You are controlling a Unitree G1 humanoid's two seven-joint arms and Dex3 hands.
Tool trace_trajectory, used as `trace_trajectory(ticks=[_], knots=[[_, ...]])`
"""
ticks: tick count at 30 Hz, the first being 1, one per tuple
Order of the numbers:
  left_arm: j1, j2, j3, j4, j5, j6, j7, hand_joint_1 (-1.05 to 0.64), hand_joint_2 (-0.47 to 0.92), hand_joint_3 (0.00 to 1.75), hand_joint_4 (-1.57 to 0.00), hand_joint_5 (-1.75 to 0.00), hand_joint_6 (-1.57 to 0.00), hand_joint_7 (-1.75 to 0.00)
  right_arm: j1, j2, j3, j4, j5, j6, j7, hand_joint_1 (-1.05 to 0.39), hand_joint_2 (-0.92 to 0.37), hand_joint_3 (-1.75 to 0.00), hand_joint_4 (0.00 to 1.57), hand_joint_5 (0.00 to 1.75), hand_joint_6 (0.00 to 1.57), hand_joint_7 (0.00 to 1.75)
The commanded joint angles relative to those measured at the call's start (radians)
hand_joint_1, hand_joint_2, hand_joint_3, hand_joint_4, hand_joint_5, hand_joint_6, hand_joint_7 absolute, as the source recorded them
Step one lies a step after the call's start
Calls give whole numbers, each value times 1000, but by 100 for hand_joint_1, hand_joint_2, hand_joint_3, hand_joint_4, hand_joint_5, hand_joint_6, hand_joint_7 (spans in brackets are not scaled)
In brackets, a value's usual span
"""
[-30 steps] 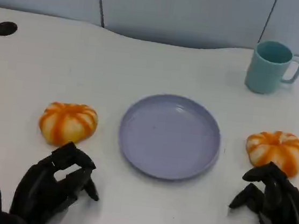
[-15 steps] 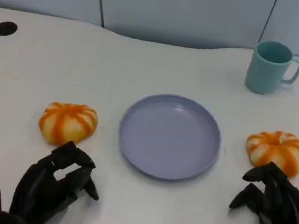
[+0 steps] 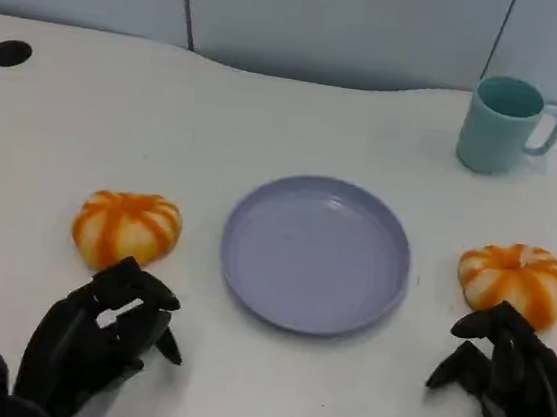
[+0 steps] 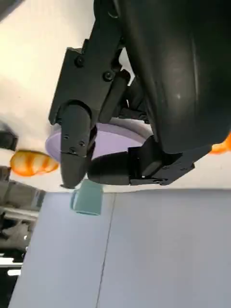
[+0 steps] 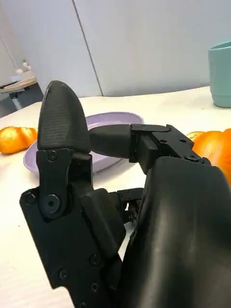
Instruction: Grasp the bread from the table and place it into the plate.
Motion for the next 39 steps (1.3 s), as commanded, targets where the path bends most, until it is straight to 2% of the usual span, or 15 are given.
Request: trace_trajectory(ticks=[1, 3, 4, 9, 12, 16, 20, 25, 32, 36, 39], knots=[[12, 60, -25, -37, 167, -208, 114, -61, 92, 28, -50, -103, -64, -37, 3, -3, 4, -4, 6, 0, 5, -46, -92, -53, 44, 175, 34, 162], [7, 90, -34, -50, 272, -276, 195, -56, 92, 23, -47, -75, -63, -15, 1, -1, 4, 0, 8, -5, 7, -46, -92, -53, 45, 175, 34, 162], [4, 106, -37, -57, 335, -304, 246, -56, 92, 22, -44, -69, -61, -10, 0, -1, 4, 4, 9, -10, 10, -46, -92, -53, 45, 175, 35, 162], [-6, 190, -52, -153, 651, -326, 497, -55, 92, 16, -28, -56, -48, -1, -2, 5, 6, 1, 9, -3, 3, -47, -92, -53, 46, 175, 36, 162], [-4, 240, -71, -245, 829, -274, 631, -58, 92, 12, -16, -48, -36, 0, -2, 6, 7, -2, 8, 0, 2, -47, -92, -51, 46, 175, 37, 161], [10, 297, -108, -426, 1059, -97, 742, -64, 92, 9, -11, -32, -28, 0, -5, 8, 10, 0, 5, 0, -7, -46, -92, -51, 46, 175, 37, 160], [29, 345, -167, -585, 1183, 103, 679, -64, 92, 4, -1, -16, -18, 0, -5, 7, 12, 0, 5, 3, -5, -47, -92, -51, 46, 175, 37, 160], [-6, 386, -249, -633, 1259, 272, 619, -66, 88, 1, 0, -11, -15, 0, -5, 8, 17, 1, -6, -3, -15, -47, -92, -51, 45, 175, 37, 161], [-23, 430, -314, -647, 1250, 359, 615, -66, 86, 0, -1, -8, -14, 0, -4, 7, 22, 0, -12, -8, -23, -47, -92, -52, 45, 175, 36, 162], [-153, 458, -376, -567, 1288, 471, 463, -59, 79, 0, 0, -1, -6, 0, 1, 23, 21, -12, 3, 8, -27, -47, -92, -49, 45, 175, 38, 159], [-208, 468, -413, -510, 1282, 507, 434, -60, 78, 0, 0, 0, -4, 0, 0, 25, 19, -11, 8, 10, -18, -48, -92, -49, 47, 175, 40, 159]])
